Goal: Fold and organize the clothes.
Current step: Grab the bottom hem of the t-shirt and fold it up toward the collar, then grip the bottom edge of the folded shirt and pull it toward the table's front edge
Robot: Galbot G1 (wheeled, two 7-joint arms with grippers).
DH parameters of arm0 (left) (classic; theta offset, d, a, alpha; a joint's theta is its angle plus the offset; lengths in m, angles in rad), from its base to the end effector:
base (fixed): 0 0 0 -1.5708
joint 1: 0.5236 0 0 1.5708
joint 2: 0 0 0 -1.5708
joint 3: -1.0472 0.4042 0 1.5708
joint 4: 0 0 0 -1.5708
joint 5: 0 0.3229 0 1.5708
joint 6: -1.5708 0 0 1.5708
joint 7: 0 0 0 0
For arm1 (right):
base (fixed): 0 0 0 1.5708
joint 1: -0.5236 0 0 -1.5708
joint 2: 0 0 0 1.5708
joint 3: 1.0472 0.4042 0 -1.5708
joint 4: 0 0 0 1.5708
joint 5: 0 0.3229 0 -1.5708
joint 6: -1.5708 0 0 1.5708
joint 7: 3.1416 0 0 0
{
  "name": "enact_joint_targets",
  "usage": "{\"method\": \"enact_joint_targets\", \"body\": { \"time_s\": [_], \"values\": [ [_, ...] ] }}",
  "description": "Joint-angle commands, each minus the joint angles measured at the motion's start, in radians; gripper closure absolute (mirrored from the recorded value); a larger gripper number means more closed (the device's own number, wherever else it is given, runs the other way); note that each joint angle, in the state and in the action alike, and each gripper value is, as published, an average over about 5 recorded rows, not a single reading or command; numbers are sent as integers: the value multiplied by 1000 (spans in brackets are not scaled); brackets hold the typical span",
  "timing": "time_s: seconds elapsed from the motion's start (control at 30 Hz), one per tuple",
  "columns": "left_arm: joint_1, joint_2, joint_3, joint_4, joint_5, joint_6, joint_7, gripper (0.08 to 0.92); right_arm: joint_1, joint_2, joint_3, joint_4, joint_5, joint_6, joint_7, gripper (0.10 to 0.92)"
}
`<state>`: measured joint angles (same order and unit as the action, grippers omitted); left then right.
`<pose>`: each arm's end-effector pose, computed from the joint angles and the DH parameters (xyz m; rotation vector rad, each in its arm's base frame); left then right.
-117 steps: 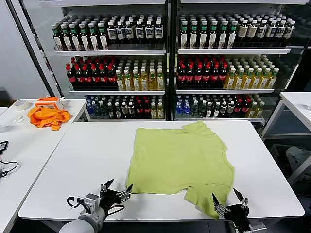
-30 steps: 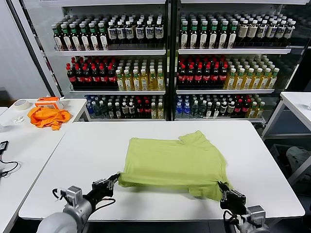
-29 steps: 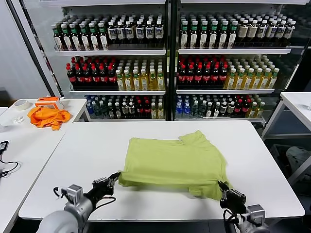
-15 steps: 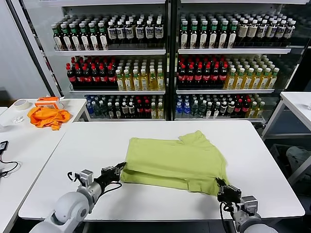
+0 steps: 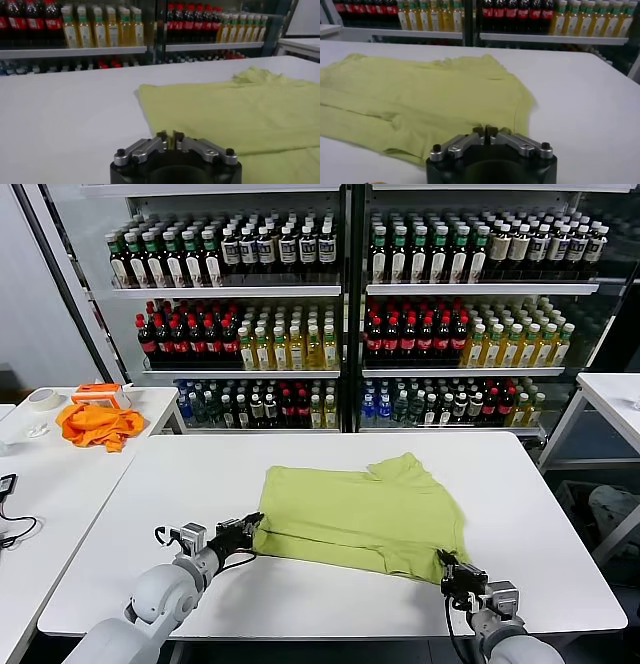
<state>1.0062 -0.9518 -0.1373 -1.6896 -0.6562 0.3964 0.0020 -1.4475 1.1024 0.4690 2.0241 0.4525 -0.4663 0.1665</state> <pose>0.3118 0.1139 -0.3556 -0.5244 -2.6059 -0.0322 0.1728 -0.1045 -0.3355 0.1178 -2.6620 0.0696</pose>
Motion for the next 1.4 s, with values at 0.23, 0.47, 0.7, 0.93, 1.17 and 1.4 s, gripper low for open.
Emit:
{"method": "enact_joint_targets", "body": {
  "time_s": [0.23,0.47,0.7,0.93,1.17,1.4],
  "values": [
    [108,21,-68,-105,-38,-88,-19,531,-91,-9,56,97,-2,-8,11,465],
    [177,18,-81,-192,-41,-2,-72,323,-134,-11,60,107,-19,-4,21,269],
    [176,6,-48,-177,-14,50,-134,184,-135,-1,54,61,-16,-9,68,204],
    [193,6,-41,-187,16,115,-174,209,-130,8,42,47,14,18,53,326],
    [209,14,-34,-187,45,130,-148,406,-118,14,39,38,42,26,49,525],
    [193,4,-20,-173,51,140,-145,605,-112,15,38,33,50,24,49,733]
  ]
}}
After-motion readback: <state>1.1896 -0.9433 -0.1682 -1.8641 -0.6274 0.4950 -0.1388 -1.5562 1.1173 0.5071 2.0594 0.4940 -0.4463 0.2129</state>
